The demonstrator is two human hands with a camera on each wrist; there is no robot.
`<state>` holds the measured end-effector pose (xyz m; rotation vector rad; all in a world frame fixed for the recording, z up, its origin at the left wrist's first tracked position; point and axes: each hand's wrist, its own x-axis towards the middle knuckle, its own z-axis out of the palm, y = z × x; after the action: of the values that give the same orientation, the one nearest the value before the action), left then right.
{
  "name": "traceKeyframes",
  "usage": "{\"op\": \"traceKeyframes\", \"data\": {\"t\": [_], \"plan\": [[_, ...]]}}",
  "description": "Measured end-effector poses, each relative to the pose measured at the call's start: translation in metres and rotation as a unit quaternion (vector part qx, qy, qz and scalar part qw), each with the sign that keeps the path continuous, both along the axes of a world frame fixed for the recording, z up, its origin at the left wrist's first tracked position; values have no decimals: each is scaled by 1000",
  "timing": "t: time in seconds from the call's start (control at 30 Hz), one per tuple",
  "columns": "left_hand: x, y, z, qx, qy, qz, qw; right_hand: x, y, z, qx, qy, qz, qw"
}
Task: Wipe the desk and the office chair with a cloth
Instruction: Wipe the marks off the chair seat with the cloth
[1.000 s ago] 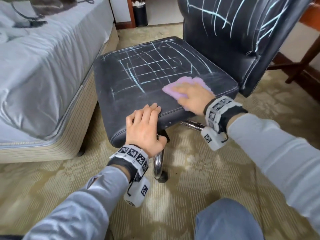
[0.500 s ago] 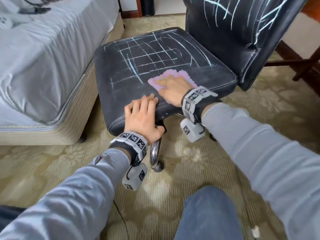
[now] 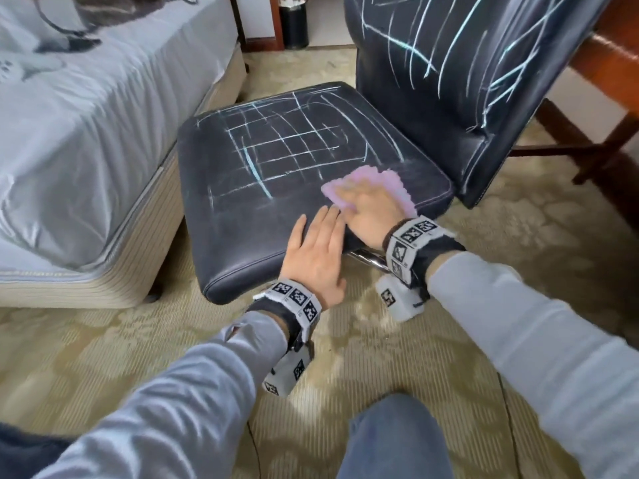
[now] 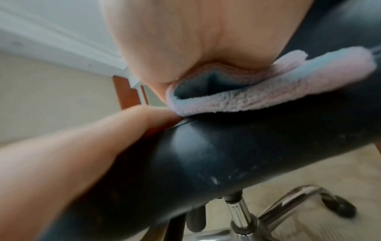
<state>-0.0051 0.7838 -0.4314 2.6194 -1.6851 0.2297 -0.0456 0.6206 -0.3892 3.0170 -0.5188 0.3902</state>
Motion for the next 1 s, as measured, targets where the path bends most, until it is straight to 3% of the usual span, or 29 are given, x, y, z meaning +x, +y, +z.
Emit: {"op": "traceKeyframes", "data": {"t": [0.07,0.17,0.23,0.33,0.5,0.6,0.7,0.77,0.9,1.0], "plan": [[1,-1,-3,-3,-11,4,1000,-3,-24,1,-41,43,39,997],[0,-4,-3,-12,-2,5,1000,-16,-91,5,63,74,-120,988],[-2,-7,-2,-24,5,17,1000,-18,-108,7,106,84,-180,974],[-5,-9,-3,-25,-1,32,999,-3,-80,11,36,50,-157,986],[-3,-9,-7,-44,-8,21,999,3,-69,-12,-20,80,0,997],[-3,-9,-6,-38,-2,19,999,-7,-106,-5,68,97,-44,992],[-4,-10,-5,-36,-3,31,999,-9,-104,1,32,93,-98,990],[-5,-10,-4,-34,-5,38,999,-3,-78,0,11,74,-66,995],[-8,-12,-2,-40,-3,41,998,1,-35,-4,131,27,10,991],[-9,-15,8,-13,4,38,999,-6,-38,1,96,6,-4,995]]}}
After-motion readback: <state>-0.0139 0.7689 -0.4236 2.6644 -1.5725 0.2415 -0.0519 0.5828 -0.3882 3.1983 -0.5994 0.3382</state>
